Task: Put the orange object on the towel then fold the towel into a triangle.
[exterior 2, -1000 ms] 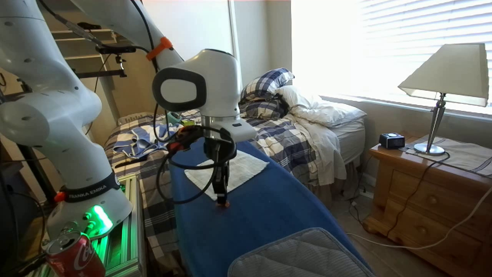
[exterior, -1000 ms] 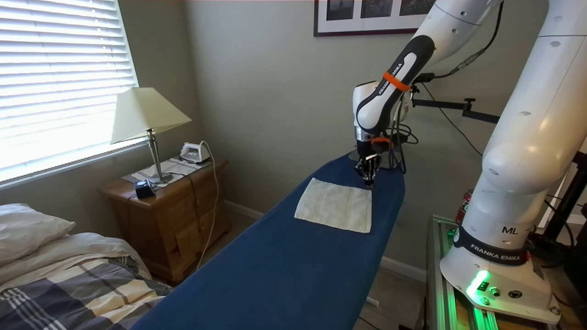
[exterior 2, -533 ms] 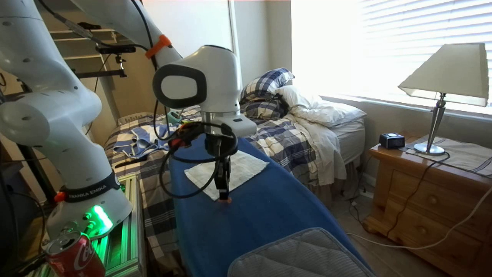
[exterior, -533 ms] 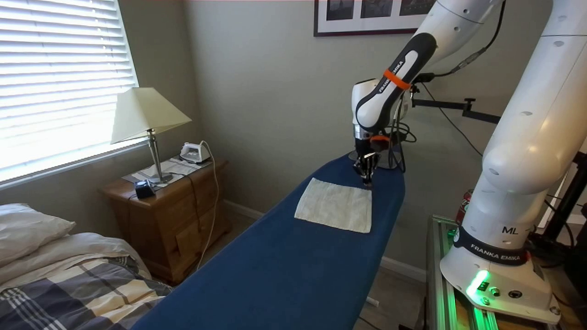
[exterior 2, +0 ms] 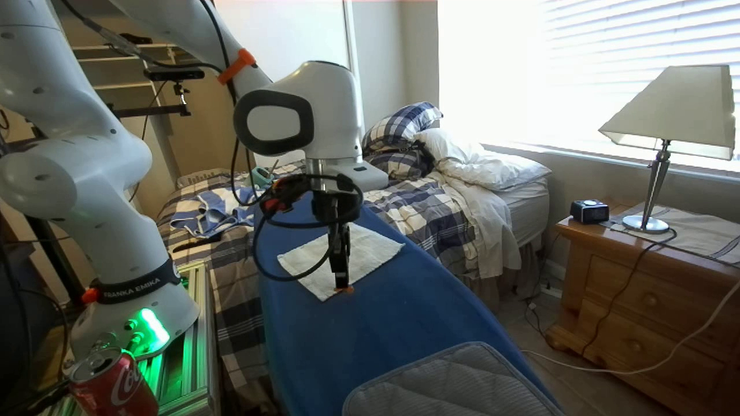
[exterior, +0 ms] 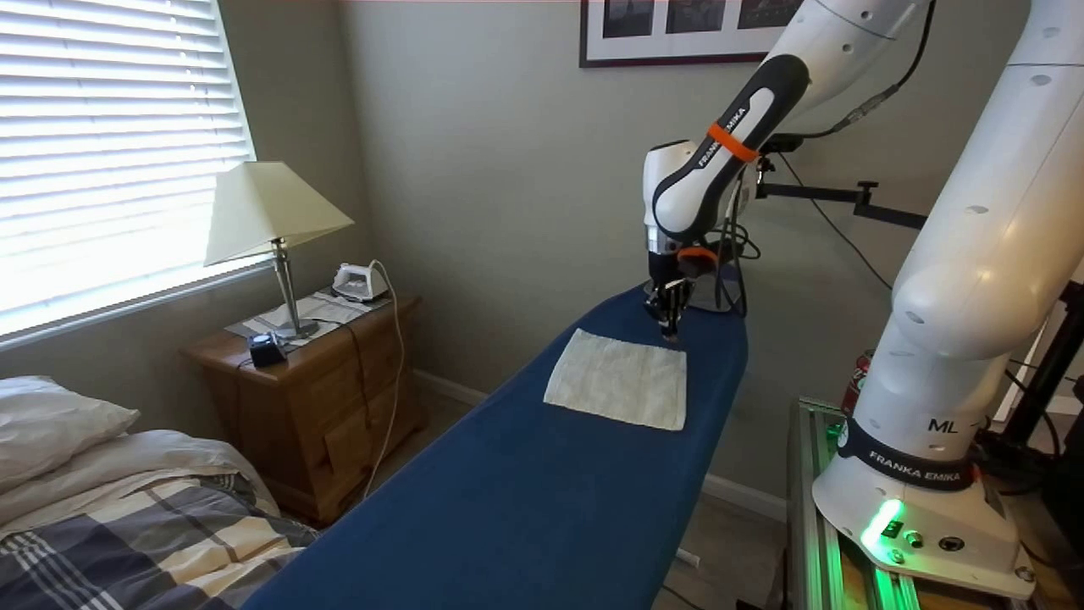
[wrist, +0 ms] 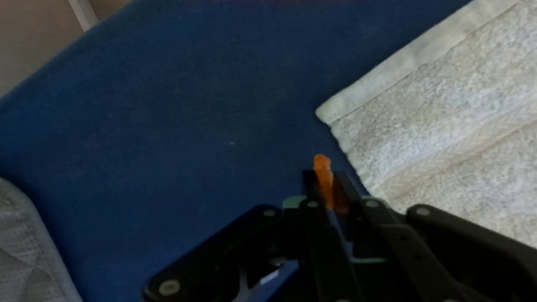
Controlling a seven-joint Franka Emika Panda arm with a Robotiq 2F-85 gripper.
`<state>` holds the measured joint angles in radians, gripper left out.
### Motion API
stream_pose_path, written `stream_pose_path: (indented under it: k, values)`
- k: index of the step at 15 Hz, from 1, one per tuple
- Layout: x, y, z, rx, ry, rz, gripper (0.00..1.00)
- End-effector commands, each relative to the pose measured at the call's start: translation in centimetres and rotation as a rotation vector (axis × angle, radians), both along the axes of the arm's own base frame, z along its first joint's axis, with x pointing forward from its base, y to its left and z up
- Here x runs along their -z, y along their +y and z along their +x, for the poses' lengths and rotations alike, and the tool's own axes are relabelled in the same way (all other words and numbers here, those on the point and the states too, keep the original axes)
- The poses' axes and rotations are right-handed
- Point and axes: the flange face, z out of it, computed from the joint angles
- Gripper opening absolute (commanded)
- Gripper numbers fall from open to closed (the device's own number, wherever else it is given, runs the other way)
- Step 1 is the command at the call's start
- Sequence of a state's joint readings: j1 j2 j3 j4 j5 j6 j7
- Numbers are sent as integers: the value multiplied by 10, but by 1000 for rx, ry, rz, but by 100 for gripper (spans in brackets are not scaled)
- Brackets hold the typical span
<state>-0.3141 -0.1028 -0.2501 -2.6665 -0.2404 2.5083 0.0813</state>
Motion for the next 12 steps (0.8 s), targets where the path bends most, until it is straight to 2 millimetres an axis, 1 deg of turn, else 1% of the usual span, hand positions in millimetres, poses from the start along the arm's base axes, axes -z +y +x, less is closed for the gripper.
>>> stream_pose_path:
  k: [1, 5, 6, 9, 12]
  values:
    - [-14, 17, 10, -60, -4, -18, 16]
    - [-18, 46, 27, -140, -10, -17, 15]
    - [-18, 55, 32, -164, -12, -14, 14]
    - [-18, 83, 44, -241, -14, -6, 16]
    - [-16, 109, 52, -313, -12, 3, 15]
